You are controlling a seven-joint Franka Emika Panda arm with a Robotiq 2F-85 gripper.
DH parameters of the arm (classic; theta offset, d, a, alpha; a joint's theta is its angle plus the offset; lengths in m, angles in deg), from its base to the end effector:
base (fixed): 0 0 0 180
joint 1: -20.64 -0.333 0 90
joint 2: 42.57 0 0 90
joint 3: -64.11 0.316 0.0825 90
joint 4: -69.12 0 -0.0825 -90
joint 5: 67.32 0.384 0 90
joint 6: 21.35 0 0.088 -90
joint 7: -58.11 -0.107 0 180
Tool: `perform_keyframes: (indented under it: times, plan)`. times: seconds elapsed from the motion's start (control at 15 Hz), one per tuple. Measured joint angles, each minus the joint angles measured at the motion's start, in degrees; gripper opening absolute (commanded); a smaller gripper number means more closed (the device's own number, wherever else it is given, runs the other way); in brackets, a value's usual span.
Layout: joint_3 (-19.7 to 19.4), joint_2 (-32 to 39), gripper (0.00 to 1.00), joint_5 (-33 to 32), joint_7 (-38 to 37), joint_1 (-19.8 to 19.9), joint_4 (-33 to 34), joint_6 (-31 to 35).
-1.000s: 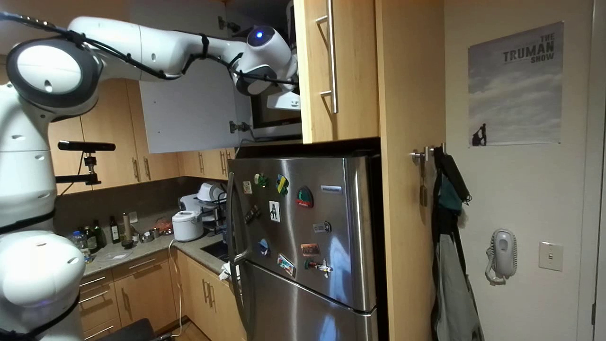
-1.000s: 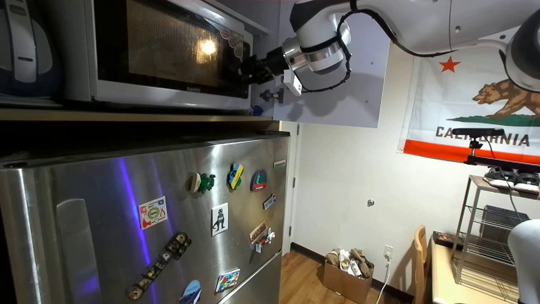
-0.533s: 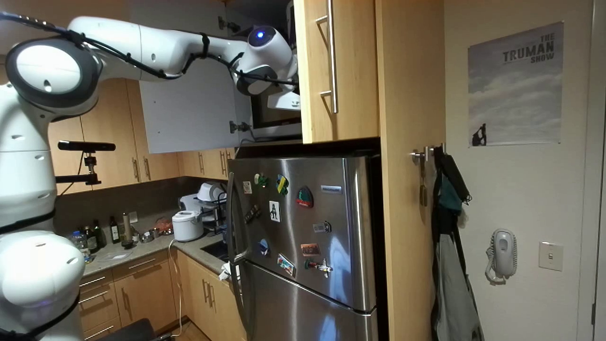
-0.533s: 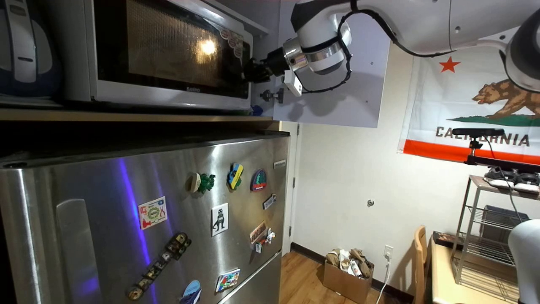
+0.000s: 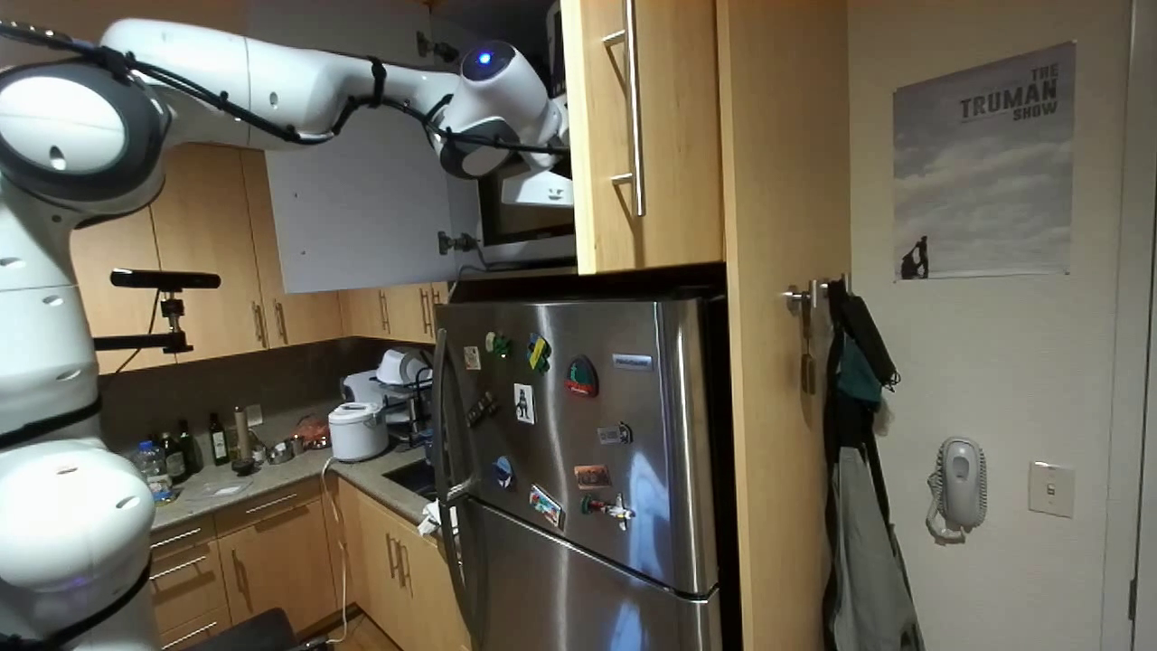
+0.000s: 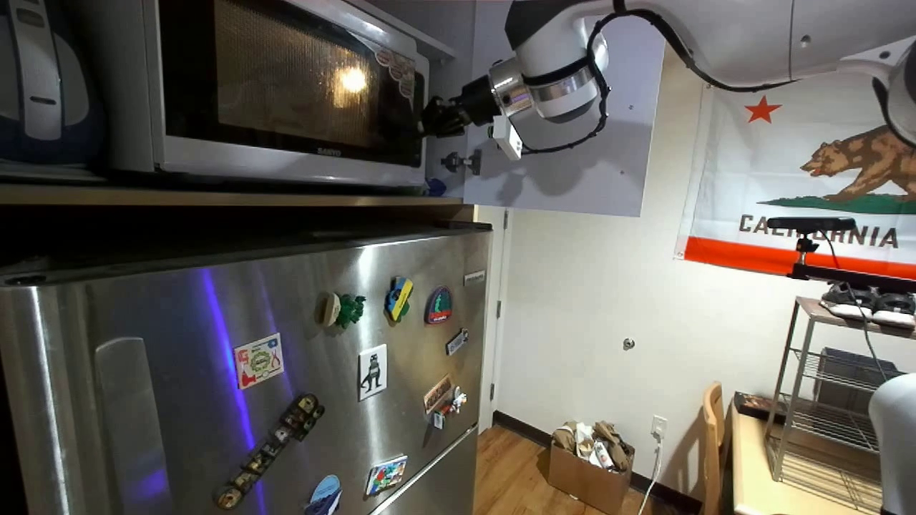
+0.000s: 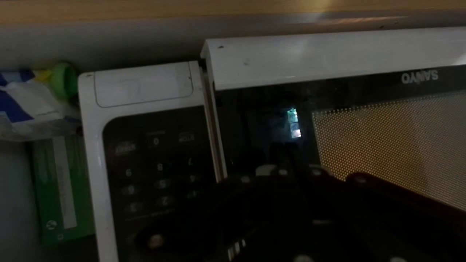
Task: Open the microwave door
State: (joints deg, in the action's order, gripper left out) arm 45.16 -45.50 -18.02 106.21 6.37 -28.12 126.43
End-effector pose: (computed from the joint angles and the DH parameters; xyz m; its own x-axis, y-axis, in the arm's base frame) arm 0.5908 -0.0676 0.7053 0.4297 0.0072 0.9030 0.3130 -0.9392 -0.1414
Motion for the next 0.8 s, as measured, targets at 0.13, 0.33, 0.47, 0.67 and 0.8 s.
perform_keyframes:
  times: [0.13,0.33,0.47,0.67,0.8]
  plan:
    - [2.22,-2.05,0.04,-1.03,0.0,1.7,-2.23,0.05]
    - [6.44,-5.22,0.04,-1.49,0.0,5.16,-5.63,0.07]
    - [7.96,-7.17,0.3,-1.6,0.01,6.22,-7.73,0.09]
    - [9.6,-9.53,0.37,-1.61,0.01,7.16,-10.27,0.12]
    - [9.8,-10.63,0.53,-1.55,0.01,7.16,-11.33,0.12]
